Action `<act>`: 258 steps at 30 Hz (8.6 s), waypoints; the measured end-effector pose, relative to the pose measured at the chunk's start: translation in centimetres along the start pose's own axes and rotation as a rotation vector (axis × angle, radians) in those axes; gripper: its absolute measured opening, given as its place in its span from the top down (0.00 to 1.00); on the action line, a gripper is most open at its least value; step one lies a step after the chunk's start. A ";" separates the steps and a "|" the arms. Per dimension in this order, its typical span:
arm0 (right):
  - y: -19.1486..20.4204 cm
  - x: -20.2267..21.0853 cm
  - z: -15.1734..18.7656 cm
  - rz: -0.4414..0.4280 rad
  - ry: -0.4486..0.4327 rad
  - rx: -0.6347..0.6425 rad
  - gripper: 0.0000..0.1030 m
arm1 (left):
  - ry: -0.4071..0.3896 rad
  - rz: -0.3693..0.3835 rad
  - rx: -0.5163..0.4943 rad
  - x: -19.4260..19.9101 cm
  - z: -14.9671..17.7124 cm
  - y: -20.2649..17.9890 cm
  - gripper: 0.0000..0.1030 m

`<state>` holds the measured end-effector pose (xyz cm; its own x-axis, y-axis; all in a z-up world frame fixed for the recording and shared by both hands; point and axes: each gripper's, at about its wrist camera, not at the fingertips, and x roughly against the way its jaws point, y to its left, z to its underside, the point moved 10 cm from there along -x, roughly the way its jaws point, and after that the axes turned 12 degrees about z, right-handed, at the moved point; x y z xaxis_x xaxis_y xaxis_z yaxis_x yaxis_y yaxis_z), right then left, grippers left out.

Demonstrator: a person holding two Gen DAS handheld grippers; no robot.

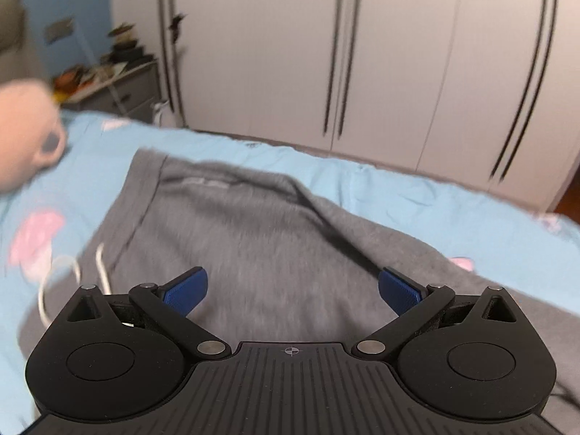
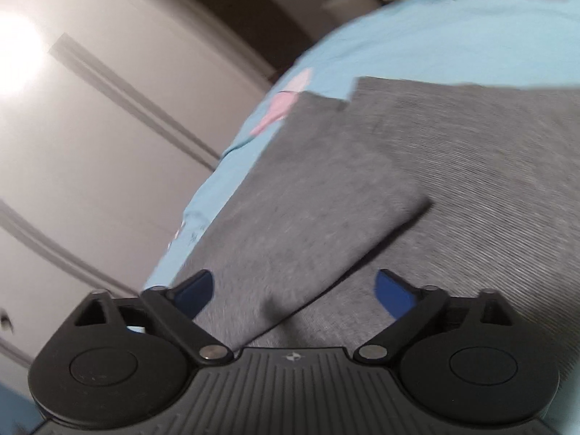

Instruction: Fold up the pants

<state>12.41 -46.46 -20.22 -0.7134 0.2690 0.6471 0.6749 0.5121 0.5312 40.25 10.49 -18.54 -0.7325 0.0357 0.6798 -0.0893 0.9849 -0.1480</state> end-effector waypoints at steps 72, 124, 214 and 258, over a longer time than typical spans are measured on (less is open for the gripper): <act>0.5 -1.2 -3.3 -0.083 0.052 -0.194 0.95 | 0.068 0.185 0.263 -4.0 -10.2 6.4 0.93; 1.0 6.3 -14.0 -0.221 -0.062 -0.244 0.95 | 0.014 0.272 0.439 12.7 2.5 14.5 0.88; 21.9 -2.6 20.3 -0.153 0.273 0.754 0.81 | 0.274 -0.022 0.055 8.2 17.7 6.2 0.01; 28.6 -2.3 26.5 -0.277 0.425 1.112 0.73 | 0.269 -0.260 0.213 10.2 17.1 15.9 0.00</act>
<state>28.36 -10.84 -21.07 -0.5485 -0.1414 0.8241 -0.1676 0.9842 0.0574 19.81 23.64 -26.19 -0.4675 -0.1383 0.8731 -0.4058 0.9110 -0.0730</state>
